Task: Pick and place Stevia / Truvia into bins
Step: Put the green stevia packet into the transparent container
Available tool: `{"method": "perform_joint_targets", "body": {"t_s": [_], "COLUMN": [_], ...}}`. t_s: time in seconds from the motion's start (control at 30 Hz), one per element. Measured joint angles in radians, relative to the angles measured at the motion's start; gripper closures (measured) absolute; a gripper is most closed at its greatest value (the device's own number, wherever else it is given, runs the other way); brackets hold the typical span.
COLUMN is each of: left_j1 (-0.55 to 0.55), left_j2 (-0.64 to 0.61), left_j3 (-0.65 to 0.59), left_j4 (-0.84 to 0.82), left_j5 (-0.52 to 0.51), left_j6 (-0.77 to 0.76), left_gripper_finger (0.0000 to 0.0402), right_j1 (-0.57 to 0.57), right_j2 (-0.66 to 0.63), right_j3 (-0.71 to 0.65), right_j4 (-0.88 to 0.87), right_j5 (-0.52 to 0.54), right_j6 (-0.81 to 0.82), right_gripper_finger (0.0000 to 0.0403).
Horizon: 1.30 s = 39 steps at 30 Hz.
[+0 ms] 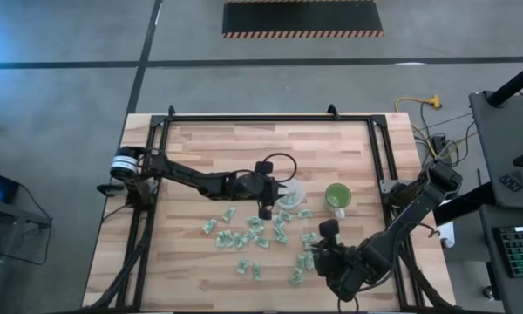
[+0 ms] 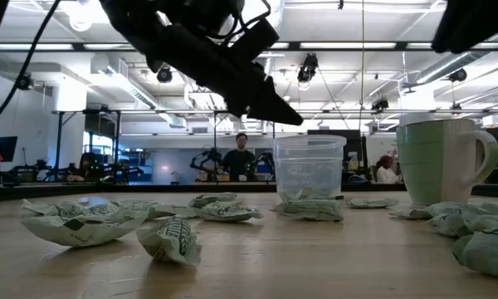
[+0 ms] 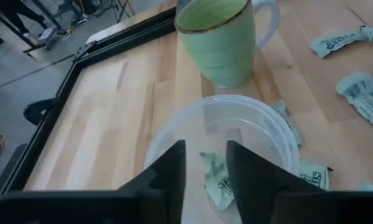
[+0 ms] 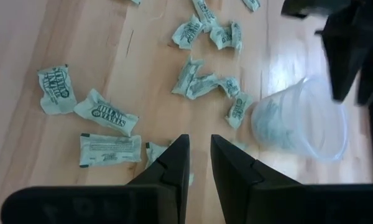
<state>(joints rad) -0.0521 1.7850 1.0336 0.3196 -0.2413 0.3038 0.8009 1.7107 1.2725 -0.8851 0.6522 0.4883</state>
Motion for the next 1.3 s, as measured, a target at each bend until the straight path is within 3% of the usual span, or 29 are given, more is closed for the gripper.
{"method": "perform_joint_targets", "body": {"t_s": [0.1,0.27,0.33,0.6,0.83,1.3], "left_j1": [0.0,-0.018,-0.033,-0.102,-0.161,-0.186], "left_j2": [-0.021,-0.087,-0.128,-0.262,-0.306,-0.279], "left_j3": [-0.001,-0.001,-0.009,-0.018,-0.028,-0.029], "left_j4": [-0.049,-0.157,-0.218,-0.443,-0.58,-0.583], "left_j5": [0.0,0.0,0.001,0.001,0.003,0.001], "left_j6": [-0.002,-0.011,-0.014,-0.106,-0.219,-0.247], "left_gripper_finger": [0.0275,0.0267,0.0267,0.0267,0.0267,0.0267], "right_j1": [0.0,0.002,0.009,0.058,0.065,0.065], "right_j2": [0.0,0.001,0.001,0.001,0.001,0.0], "right_j3": [-0.024,-0.059,-0.071,-0.167,-0.279,-0.332], "right_j4": [-0.004,-0.016,-0.026,-0.01,0.172,0.188], "right_j5": [-0.065,-0.339,-0.386,-0.399,-0.408,-0.425], "right_j6": [0.073,0.215,0.271,0.413,0.422,0.507], "right_gripper_finger": [0.0346,0.0346,0.0346,0.0346,0.0346,0.0346]}}
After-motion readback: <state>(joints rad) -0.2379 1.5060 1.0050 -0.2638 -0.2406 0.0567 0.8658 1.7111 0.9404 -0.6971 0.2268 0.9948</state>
